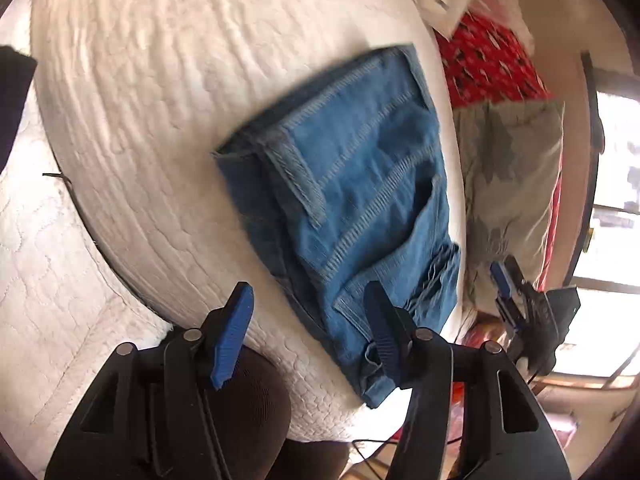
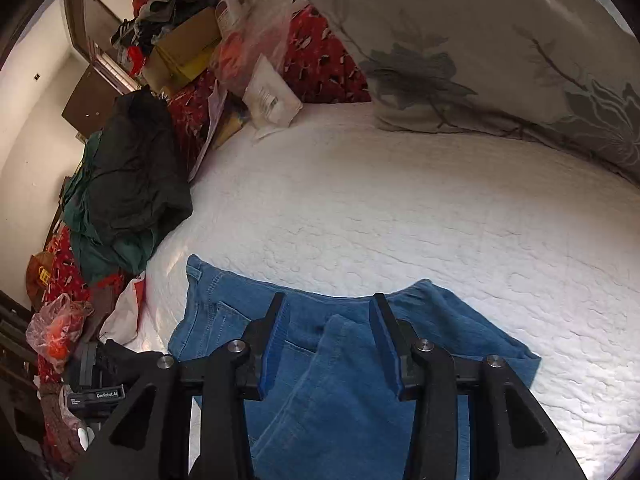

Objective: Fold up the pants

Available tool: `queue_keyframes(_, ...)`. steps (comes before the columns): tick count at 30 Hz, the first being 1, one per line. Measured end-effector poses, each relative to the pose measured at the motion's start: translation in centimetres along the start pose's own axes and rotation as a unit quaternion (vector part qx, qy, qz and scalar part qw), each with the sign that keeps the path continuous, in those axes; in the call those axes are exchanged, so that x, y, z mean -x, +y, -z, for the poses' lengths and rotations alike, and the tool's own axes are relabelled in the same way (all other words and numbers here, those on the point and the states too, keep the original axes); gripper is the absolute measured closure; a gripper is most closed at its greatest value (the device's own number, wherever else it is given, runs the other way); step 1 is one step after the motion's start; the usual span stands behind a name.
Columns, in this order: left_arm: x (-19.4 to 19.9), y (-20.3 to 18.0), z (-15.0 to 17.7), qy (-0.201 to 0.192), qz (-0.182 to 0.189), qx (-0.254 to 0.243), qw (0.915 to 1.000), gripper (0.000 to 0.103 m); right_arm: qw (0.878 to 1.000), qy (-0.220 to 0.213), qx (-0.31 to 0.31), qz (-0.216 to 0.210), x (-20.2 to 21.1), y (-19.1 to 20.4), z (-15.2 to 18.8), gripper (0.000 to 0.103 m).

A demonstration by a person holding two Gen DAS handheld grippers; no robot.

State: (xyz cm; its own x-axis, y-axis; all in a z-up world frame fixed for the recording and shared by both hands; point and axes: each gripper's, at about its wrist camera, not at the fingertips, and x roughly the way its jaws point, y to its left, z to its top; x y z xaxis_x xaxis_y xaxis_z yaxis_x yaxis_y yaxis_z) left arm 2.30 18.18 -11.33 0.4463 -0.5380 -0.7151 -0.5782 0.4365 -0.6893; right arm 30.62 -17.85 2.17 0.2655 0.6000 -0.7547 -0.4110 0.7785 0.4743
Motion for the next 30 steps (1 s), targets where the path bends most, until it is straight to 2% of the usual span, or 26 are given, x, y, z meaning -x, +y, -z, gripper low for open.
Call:
queue_keyframes(4,-0.5,3.0,-1.9,0.009,0.039,0.045,0.9982,0.044,0.999,0.037,0.036,-0.004,-3.9,5.4,-0.6,0.059)
queue_keyframes(8,-1.9,3.6,-2.7,0.013,0.080,0.061,0.9948,0.044,0.995,0.061,0.073,-0.001,-5.7,9.3,-0.4,0.059)
queue_keyframes(11,-2.4,2.5,-2.6,0.011,0.088,0.046,0.9950,0.034,0.993,0.069,0.091,0.007,-6.8,10.9,-1.0,0.058)
queue_keyframes(12,-2.4,2.3,-2.4,0.010,0.092,0.042,0.9948,0.028,0.993,0.071,0.095,0.009,-7.3,11.3,-1.3,0.056)
queue_keyframes(15,-2.2,2.0,-2.1,0.013,0.105,0.032,0.9938,0.028,0.990,0.085,0.112,0.007,-9.6,12.9,-2.5,0.045)
queue_keyframes(19,-2.3,2.2,-2.6,0.028,0.132,0.039,0.9902,0.028,0.976,0.128,0.175,-0.001,-14.6,16.3,-3.3,0.045)
queue_keyframes(22,-2.3,1.7,-2.8,0.031,0.134,0.033,0.9899,0.028,0.959,0.164,0.229,0.004,-18.5,18.9,-3.1,0.045)
queue_keyframes(24,-2.3,1.3,-3.1,0.031,0.134,0.031,0.9900,0.028,0.945,0.184,0.269,0.024,-20.8,20.4,-2.7,0.045)
queue_keyframes(26,-2.3,1.1,-3.3,0.030,0.137,0.025,0.9898,0.031,0.934,0.204,0.292,0.029,-22.6,21.2,-2.2,0.045)
queue_keyframes(27,-2.4,0.9,-3.4,0.030,0.135,0.021,0.9902,0.041,0.927,0.207,0.311,0.043,-23.2,21.6,-1.8,0.047)
queue_keyframes(28,-2.4,0.7,-3.6,0.029,0.126,0.015,0.9915,0.053,0.919,0.209,0.331,0.054,-23.6,22.0,-1.4,0.063)
queue_keyframes(29,-2.5,0.6,-3.6,0.029,0.115,0.008,0.9930,0.060,0.913,0.211,0.346,0.050,-23.7,22.3,-1.0,0.071)
queue_keyframes(30,-2.5,0.5,-3.6,0.029,0.104,0.000,0.9942,0.072,0.911,0.206,0.354,0.053,-23.4,22.5,-0.7,0.076)
